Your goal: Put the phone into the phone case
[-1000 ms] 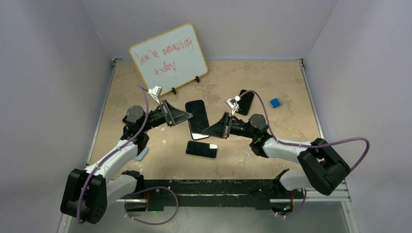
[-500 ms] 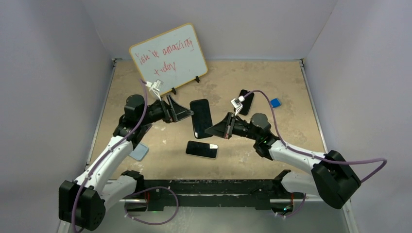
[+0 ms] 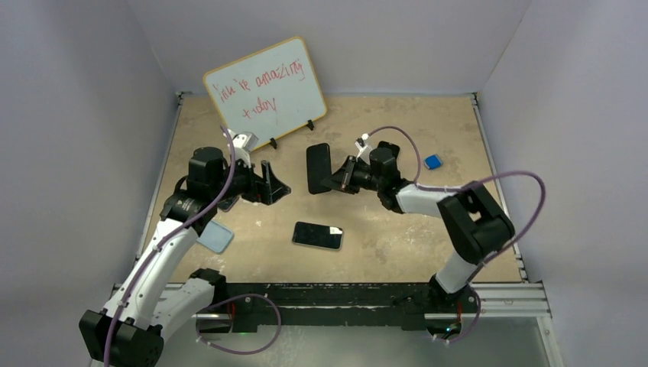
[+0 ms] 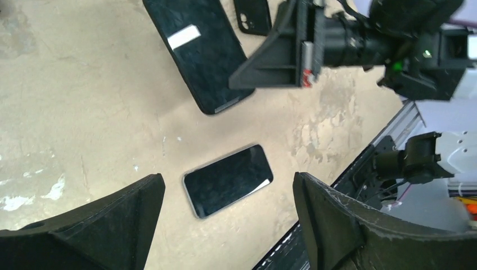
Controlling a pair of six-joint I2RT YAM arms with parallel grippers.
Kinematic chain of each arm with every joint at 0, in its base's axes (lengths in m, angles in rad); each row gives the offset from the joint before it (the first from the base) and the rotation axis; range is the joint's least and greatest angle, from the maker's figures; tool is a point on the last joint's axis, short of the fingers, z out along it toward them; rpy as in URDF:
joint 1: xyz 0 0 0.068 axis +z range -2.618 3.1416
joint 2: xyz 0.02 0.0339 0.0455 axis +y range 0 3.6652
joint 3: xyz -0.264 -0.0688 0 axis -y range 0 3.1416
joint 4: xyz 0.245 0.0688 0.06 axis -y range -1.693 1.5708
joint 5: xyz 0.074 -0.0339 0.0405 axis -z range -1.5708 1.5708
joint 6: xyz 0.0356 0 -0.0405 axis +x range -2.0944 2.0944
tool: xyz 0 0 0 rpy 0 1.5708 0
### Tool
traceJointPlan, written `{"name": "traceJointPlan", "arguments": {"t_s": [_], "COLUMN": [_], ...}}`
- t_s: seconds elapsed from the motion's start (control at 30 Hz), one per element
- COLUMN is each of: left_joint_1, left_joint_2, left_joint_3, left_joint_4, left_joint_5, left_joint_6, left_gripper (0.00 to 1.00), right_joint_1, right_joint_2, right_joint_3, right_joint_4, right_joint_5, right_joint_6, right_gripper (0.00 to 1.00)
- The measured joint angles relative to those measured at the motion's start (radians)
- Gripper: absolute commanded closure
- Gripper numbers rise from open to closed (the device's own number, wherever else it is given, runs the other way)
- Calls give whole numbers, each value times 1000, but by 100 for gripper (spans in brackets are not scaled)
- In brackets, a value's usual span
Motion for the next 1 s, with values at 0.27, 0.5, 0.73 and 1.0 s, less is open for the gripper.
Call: {"name": "traceJointPlan", "arguments": {"t_s": [0.27, 0.5, 0.73, 1.0], "left_joint_1": [0, 0, 0, 0], "left_joint_2": [-42, -43, -48, -72], "left_joint_3": [-64, -72, -84, -96], "left_joint_4": [-16, -19, -13, -14], "left_joint_5": [-45, -76, -60, -71], "left_joint_6": [66, 73, 73, 72], "left_gripper": [13, 14, 14, 12], "right_joint_1": [-48, -56, -56, -76], "right_joint_2": [305, 358, 358, 327], "right_joint_3": [135, 201, 235, 292], "right_joint_4": [-8, -55, -115, -310], "right_joint_5": [21, 51, 95, 189], "right_joint_6": [-2, 20, 37, -27], "right_gripper": [100, 95, 75, 52]}}
